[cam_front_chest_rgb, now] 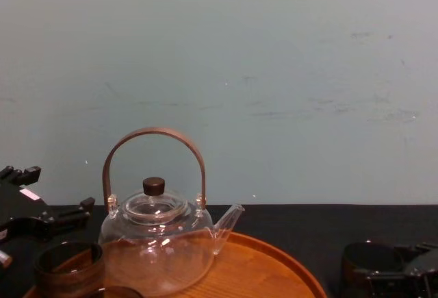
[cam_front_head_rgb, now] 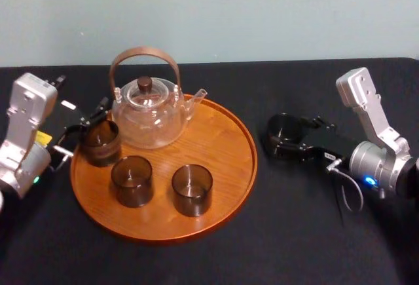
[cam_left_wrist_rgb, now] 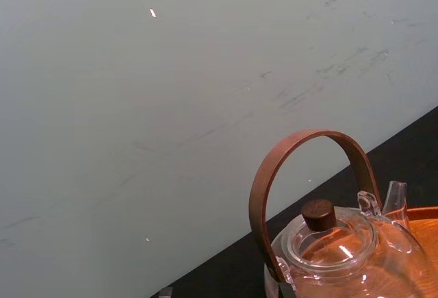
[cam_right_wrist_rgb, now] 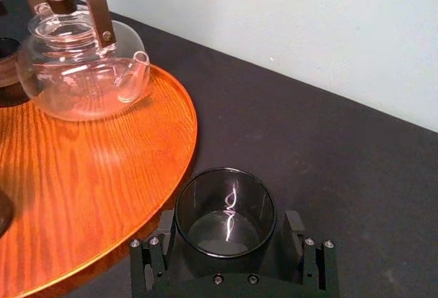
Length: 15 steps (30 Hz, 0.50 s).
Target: Pick up the glass from the table and place it on the tray.
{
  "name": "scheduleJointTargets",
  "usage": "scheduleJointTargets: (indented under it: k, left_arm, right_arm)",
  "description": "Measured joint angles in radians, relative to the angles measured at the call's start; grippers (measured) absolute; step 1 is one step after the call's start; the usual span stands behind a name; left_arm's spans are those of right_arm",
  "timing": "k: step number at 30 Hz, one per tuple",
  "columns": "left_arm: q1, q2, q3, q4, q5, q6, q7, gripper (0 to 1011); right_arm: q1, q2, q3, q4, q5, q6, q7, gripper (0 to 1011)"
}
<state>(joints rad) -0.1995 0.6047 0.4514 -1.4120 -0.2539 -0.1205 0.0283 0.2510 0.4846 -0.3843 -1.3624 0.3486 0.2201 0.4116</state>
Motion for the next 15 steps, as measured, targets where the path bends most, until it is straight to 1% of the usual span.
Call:
scheduleJointTargets:
  k: [6,9,15]
  left_arm:
    - [0.000,0.000,0.000,0.000,0.000,0.000,0.000,1001]
    - [0.000,0.000,0.000,0.000,0.000,0.000,0.000,1001]
    - [0.000,0.000,0.000,0.000,0.000,0.000,0.000,1001]
  right_arm:
    - [0.015,-0.015,-0.002,0.019,-0.015,-0.001,0.001,1002]
    - [0.020,-0.015,-0.008,0.022,-0.028,-0.004,0.005,1002]
    - [0.019,-0.015,-0.007,0.022,-0.027,-0.004,0.005,1002]
